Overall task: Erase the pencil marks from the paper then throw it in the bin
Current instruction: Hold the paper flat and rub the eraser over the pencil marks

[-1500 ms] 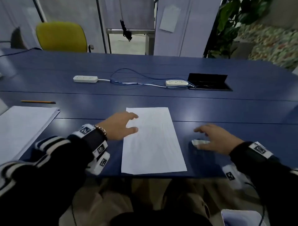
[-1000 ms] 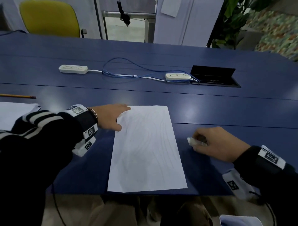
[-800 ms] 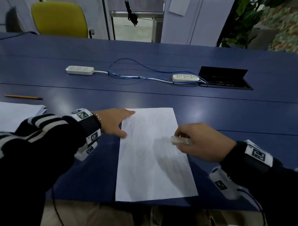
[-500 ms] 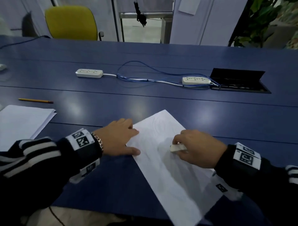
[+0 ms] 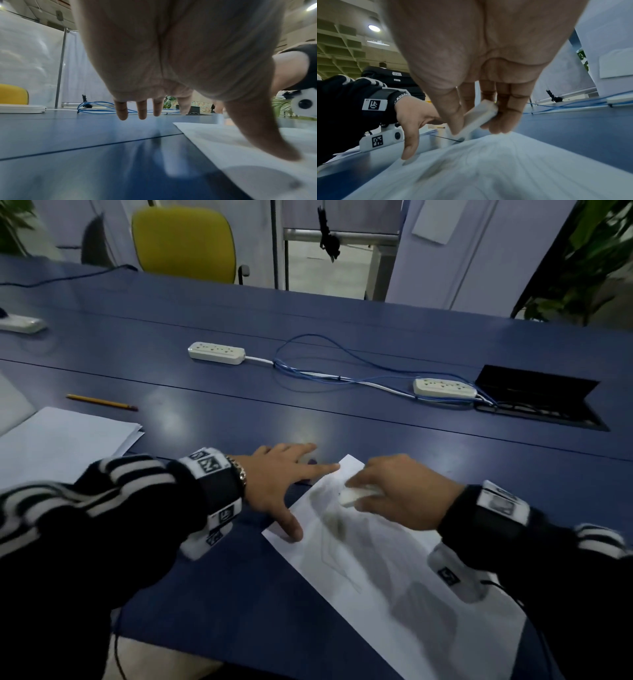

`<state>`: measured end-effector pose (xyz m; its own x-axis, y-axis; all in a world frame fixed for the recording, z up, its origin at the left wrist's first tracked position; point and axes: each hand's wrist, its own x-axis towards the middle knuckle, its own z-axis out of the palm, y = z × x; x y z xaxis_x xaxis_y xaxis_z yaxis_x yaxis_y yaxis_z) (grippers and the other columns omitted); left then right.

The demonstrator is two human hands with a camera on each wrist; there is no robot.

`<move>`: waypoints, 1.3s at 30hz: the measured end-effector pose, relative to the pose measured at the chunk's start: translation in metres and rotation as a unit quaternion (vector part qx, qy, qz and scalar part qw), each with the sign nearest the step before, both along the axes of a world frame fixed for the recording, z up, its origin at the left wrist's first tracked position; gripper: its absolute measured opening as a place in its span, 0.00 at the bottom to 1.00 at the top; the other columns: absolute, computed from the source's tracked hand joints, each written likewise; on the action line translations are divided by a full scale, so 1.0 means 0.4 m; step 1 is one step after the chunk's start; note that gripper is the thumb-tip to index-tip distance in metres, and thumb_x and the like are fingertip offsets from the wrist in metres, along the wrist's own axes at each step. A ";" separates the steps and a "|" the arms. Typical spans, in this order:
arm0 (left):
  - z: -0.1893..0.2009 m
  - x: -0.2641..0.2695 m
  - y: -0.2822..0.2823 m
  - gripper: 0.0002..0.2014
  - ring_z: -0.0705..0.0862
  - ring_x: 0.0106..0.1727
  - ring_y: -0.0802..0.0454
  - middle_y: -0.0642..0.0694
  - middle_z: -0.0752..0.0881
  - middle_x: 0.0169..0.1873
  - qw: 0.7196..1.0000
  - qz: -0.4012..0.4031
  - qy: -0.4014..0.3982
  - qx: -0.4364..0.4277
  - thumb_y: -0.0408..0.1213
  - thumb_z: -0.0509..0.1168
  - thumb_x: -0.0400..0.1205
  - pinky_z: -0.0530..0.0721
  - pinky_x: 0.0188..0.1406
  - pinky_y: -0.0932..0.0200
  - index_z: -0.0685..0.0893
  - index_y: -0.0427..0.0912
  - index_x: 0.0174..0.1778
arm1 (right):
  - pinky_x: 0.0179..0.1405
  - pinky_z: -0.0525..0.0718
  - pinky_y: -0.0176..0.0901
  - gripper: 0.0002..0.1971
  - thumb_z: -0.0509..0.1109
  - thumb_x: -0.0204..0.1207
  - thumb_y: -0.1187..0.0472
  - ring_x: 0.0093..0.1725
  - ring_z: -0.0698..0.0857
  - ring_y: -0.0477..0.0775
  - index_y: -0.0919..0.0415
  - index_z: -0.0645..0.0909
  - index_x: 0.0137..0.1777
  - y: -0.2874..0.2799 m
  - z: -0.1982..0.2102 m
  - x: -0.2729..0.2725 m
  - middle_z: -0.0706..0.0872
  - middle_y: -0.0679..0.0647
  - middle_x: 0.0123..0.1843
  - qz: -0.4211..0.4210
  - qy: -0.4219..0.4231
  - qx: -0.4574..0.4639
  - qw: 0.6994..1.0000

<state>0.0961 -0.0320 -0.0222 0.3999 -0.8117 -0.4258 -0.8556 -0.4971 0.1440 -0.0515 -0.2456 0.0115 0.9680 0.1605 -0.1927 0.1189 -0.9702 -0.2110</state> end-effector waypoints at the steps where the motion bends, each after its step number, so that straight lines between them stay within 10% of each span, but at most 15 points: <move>1: -0.003 0.005 -0.006 0.66 0.42 0.93 0.43 0.49 0.37 0.93 1.000 0.001 -0.001 0.020 0.78 0.79 0.61 0.48 0.90 0.32 0.34 0.87 0.82 | 0.59 0.77 0.44 0.18 0.73 0.78 0.46 0.60 0.84 0.55 0.48 0.85 0.67 0.009 -0.006 0.018 0.88 0.50 0.59 -0.007 -0.010 0.007 1.000; 12: -0.046 0.027 -0.013 0.71 0.19 0.87 0.37 0.53 0.17 0.86 0.997 0.000 -0.006 0.072 0.84 0.77 0.50 0.30 0.79 0.13 0.28 0.92 0.76 | 0.53 0.81 0.47 0.18 0.70 0.77 0.39 0.51 0.85 0.50 0.40 0.84 0.65 0.046 -0.066 0.072 0.89 0.45 0.52 0.006 -0.055 0.034 0.998; 17: -0.054 0.032 -0.017 0.72 0.20 0.87 0.35 0.54 0.17 0.86 0.997 0.007 -0.001 0.073 0.85 0.76 0.47 0.32 0.78 0.10 0.27 0.93 0.74 | 0.52 0.82 0.43 0.14 0.71 0.74 0.40 0.50 0.84 0.45 0.45 0.89 0.53 0.076 -0.059 0.024 0.90 0.45 0.49 0.065 0.006 0.047 0.997; 35: -0.041 0.026 -0.022 0.72 0.19 0.87 0.36 0.55 0.15 0.84 0.996 0.008 -0.004 0.094 0.85 0.76 0.47 0.32 0.79 0.11 0.24 0.94 0.71 | 0.48 0.78 0.40 0.14 0.77 0.73 0.45 0.50 0.86 0.51 0.46 0.90 0.57 0.037 -0.064 0.076 0.87 0.42 0.47 -0.002 -0.073 0.062 0.995; 39: -0.039 0.027 -0.025 0.72 0.20 0.87 0.34 0.54 0.15 0.84 0.995 0.008 -0.005 0.097 0.85 0.77 0.48 0.32 0.78 0.11 0.26 0.93 0.74 | 0.53 0.81 0.35 0.13 0.75 0.71 0.43 0.50 0.85 0.40 0.45 0.90 0.53 0.050 -0.061 0.027 0.90 0.41 0.50 0.077 0.022 0.071 0.994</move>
<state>0.1070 -0.0421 -0.0377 0.4171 -0.7078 -0.5702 -0.8484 -0.5282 0.0352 -0.0409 -0.2256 -0.0130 0.9210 0.3347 -0.1991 0.2513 -0.9013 -0.3529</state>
